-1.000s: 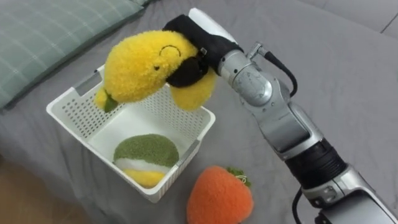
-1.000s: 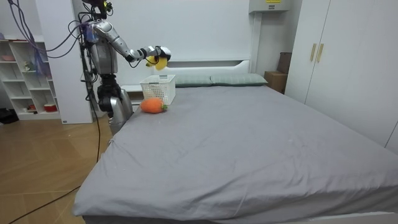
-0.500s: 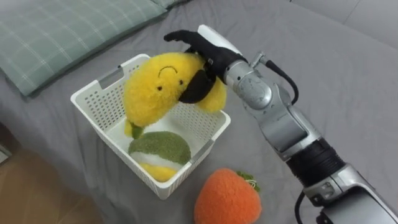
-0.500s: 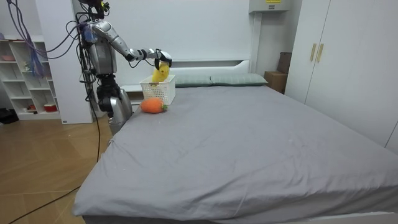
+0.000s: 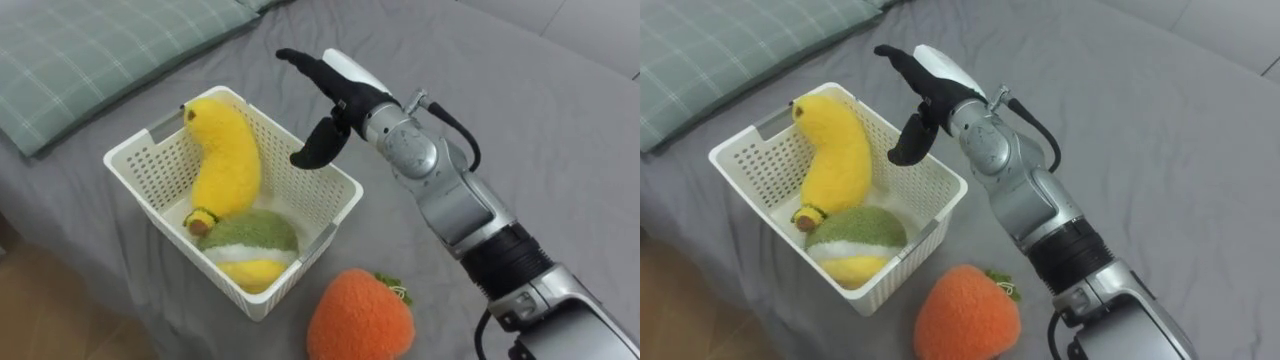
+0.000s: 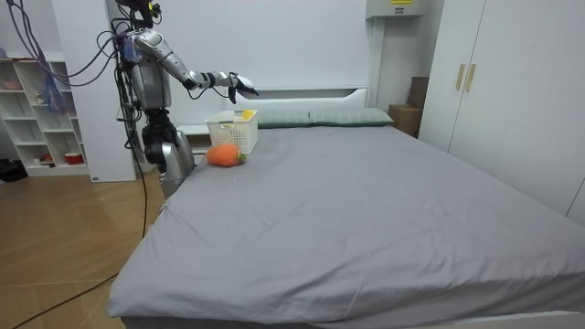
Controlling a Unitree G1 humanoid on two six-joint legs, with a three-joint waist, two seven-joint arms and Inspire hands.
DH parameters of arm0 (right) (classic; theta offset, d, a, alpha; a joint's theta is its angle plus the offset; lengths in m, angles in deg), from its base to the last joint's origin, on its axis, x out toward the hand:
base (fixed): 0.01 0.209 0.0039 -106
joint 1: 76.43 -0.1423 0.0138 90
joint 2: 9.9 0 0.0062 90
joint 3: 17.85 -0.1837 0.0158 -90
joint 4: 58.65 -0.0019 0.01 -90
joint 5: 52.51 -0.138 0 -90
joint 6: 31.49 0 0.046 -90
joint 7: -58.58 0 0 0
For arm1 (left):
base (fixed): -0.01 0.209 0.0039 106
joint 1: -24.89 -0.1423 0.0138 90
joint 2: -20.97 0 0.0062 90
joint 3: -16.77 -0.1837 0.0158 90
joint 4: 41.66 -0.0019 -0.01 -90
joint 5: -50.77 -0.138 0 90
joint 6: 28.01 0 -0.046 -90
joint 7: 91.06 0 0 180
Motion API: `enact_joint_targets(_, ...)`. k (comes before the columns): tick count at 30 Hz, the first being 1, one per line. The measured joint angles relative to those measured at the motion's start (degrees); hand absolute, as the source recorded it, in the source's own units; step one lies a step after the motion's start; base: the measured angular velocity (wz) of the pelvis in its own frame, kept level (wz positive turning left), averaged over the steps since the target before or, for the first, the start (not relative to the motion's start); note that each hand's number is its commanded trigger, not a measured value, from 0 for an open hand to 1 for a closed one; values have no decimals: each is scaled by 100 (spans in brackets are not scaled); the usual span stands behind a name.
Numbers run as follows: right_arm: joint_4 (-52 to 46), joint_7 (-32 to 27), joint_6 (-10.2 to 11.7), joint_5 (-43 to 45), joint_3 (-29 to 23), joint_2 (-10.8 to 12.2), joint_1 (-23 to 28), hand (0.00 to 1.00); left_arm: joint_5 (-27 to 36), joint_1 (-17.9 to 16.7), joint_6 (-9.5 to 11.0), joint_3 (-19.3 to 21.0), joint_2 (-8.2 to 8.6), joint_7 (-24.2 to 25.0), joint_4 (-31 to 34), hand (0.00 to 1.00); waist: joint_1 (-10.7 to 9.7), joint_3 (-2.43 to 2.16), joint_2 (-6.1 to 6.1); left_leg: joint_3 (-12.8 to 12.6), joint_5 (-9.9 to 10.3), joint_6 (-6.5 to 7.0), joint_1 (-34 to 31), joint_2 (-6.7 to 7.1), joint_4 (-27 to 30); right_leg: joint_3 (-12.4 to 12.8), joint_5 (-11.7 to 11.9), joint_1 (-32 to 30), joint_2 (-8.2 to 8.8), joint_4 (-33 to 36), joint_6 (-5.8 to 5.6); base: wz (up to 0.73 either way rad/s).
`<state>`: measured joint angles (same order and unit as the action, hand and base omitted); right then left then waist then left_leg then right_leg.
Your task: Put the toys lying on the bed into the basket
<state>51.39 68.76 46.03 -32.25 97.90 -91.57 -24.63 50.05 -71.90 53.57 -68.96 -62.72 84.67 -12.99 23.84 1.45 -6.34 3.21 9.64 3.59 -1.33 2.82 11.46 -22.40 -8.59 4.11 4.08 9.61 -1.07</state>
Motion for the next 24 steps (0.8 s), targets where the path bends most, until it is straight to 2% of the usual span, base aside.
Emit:
enact_joint_targets(12, 0, 16, 0, -1, -1, -20, 0, 0, 2, -24, -11, 4, -2, 0, 1, 0, -39, -20, -32, 2, 0, 0, -6, -1, 7, 12, 0, 3, -5, -1, 0, 0)
enact_joint_targets(17, -2, 47, 1, -156, -13, -153, -1, 0, 3, -23, -22, 0, -3, 1, 7, 0, -165, -26, -42, 21, 0, 1, -22, 4, 24, 19, 0, 6, -6, -2, 0, 3)
enact_joint_targets(20, -10, 46, 1, -420, -41, -321, 4, 0, 3, -24, -27, 5, -1, 2, 11, 0, -261, -17, -29, 15, 0, 2, 2, 3, 25, 39, 0, 33, -10, -9, 0, 0)
enact_joint_targets(24, -42, 47, 0, -944, -227, -458, 69, 0, 21, -51, -68, 6, 0, 8, 13, 0, -395, 6, 31, -23, 3, 5, 97, -3, 1, 206, 0, 80, -24, -11, 0, -6)
